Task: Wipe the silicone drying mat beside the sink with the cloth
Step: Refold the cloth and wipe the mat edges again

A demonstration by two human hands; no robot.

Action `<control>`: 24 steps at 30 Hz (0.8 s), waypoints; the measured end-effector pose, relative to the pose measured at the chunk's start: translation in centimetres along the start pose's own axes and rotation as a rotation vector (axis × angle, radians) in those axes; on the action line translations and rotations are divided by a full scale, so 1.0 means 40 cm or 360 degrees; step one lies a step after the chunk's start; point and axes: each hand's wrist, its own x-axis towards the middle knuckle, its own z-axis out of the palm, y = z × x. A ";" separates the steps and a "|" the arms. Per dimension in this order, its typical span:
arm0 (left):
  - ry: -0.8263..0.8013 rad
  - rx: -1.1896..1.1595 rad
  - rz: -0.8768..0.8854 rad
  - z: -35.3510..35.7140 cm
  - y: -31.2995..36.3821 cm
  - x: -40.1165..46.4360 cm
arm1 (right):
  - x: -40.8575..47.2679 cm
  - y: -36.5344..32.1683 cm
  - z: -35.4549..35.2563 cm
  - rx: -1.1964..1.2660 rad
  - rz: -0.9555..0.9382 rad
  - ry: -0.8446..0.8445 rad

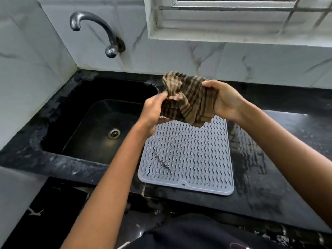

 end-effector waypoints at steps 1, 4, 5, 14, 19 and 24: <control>-0.0031 0.0021 0.0005 -0.004 0.010 0.000 | -0.001 0.002 -0.003 -0.0135 -0.0030 0.0039; -0.0081 0.0121 0.0044 -0.007 0.042 0.001 | 0.000 -0.007 -0.006 -0.0588 -0.0164 0.0252; -0.0098 0.0143 0.0054 -0.006 0.050 -0.001 | -0.001 -0.014 -0.006 -0.0641 -0.0213 0.0300; -0.0430 0.0255 0.0151 0.017 0.111 -0.025 | -0.004 -0.103 0.014 -0.0631 0.0028 -0.0276; -0.0416 0.0408 0.0262 0.007 0.133 -0.026 | -0.017 -0.098 0.019 -0.0549 0.0113 -0.0391; -0.0428 0.0729 0.0432 -0.026 0.161 -0.028 | -0.047 -0.125 0.040 -0.0726 -0.0124 -0.0159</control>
